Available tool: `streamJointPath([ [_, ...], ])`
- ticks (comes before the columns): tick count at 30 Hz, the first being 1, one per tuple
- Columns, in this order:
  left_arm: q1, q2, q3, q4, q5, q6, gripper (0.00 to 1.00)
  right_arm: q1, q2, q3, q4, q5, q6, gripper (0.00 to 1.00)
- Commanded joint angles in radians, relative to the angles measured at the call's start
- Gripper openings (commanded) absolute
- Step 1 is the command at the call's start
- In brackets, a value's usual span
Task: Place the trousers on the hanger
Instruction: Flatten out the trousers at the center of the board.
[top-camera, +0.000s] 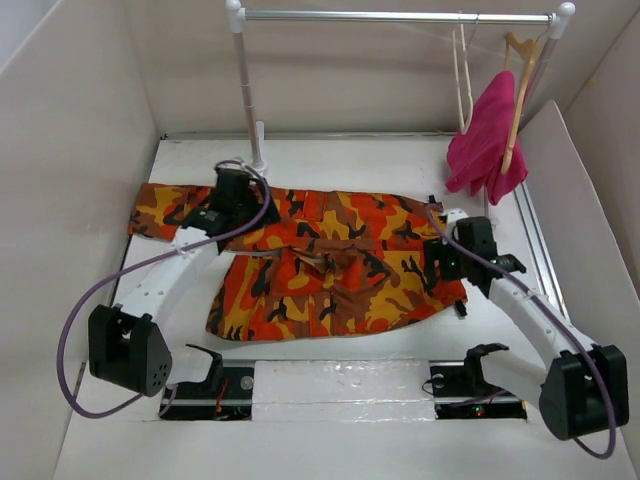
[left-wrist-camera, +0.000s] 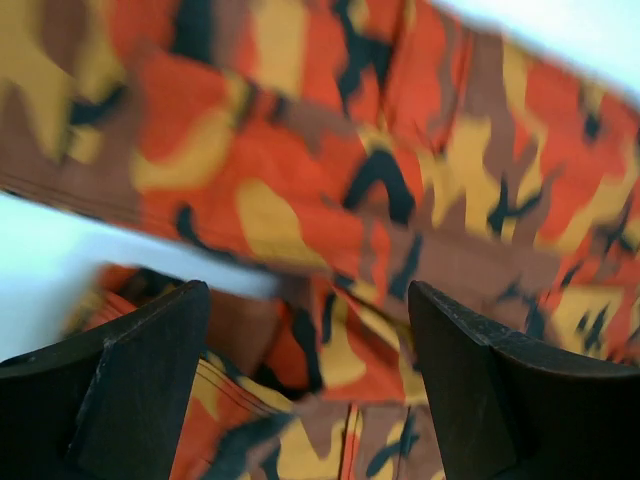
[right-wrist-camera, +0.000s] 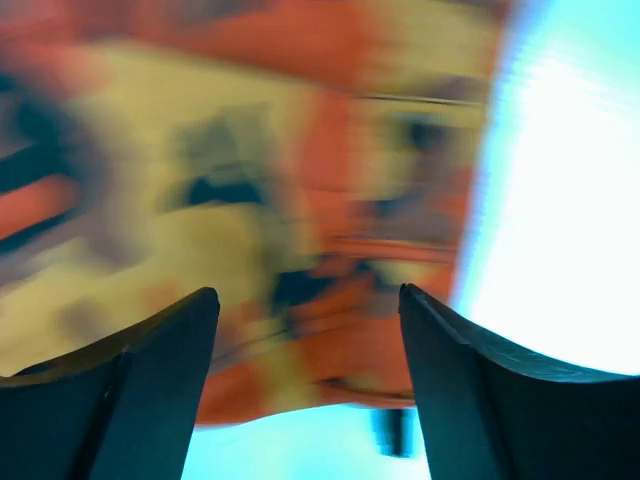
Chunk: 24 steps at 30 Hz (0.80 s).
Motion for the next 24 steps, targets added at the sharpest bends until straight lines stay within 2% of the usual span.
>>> streamJointPath([
  [1, -0.141, 0.000, -0.034, -0.027, -0.125, -0.043, 0.76, -0.152, 0.032, 0.014, 0.060, 0.026, -0.066, 0.80],
  [2, -0.175, 0.010, -0.037, -0.039, -0.151, -0.050, 0.77, -0.227, 0.059, -0.009, 0.080, 0.021, -0.073, 0.81],
  [4, -0.242, 0.025, -0.050, -0.039, -0.191, -0.061, 0.77, -0.286, 0.098, -0.026, 0.129, 0.001, -0.092, 0.83],
  [6, -0.252, 0.027, -0.069, -0.035, -0.185, -0.081, 0.77, -0.336, 0.188, -0.037, 0.186, -0.037, -0.125, 0.85],
  [7, -0.252, 0.022, -0.080, -0.027, -0.179, -0.083, 0.78, -0.337, 0.228, -0.032, 0.195, -0.098, -0.134, 0.82],
  [9, -0.252, -0.007, -0.098, -0.004, -0.179, -0.084, 0.78, -0.352, 0.323, 0.000, 0.191, -0.198, -0.177, 0.82],
  [10, -0.252, -0.013, -0.101, -0.003, -0.184, -0.081, 0.79, -0.352, 0.332, 0.007, 0.180, -0.233, -0.186, 0.79],
  [11, -0.252, -0.024, -0.092, -0.007, -0.193, -0.069, 0.79, -0.363, 0.326, 0.001, 0.183, -0.294, -0.203, 0.68],
  [15, -0.229, -0.033, -0.077, -0.015, -0.187, -0.049, 0.79, -0.372, 0.314, -0.028, 0.186, -0.388, -0.197, 0.65],
  [19, -0.206, -0.052, -0.072, 0.002, -0.178, -0.034, 0.80, -0.398, 0.397, -0.051, 0.196, -0.551, -0.234, 0.46],
  [20, -0.206, -0.055, -0.069, 0.004, -0.175, -0.034, 0.80, -0.429, 0.432, -0.063, 0.200, -0.578, -0.241, 0.37],
  [21, -0.206, -0.058, -0.067, 0.007, -0.170, -0.034, 0.80, -0.450, 0.438, -0.074, 0.215, -0.606, -0.246, 0.15],
  [22, -0.206, -0.061, -0.069, 0.010, -0.165, -0.034, 0.79, -0.473, 0.437, -0.084, 0.222, -0.635, -0.246, 0.03],
  [24, -0.206, -0.073, -0.077, 0.025, -0.149, -0.035, 0.79, -0.560, 0.357, -0.114, 0.213, -0.642, -0.238, 0.00],
])
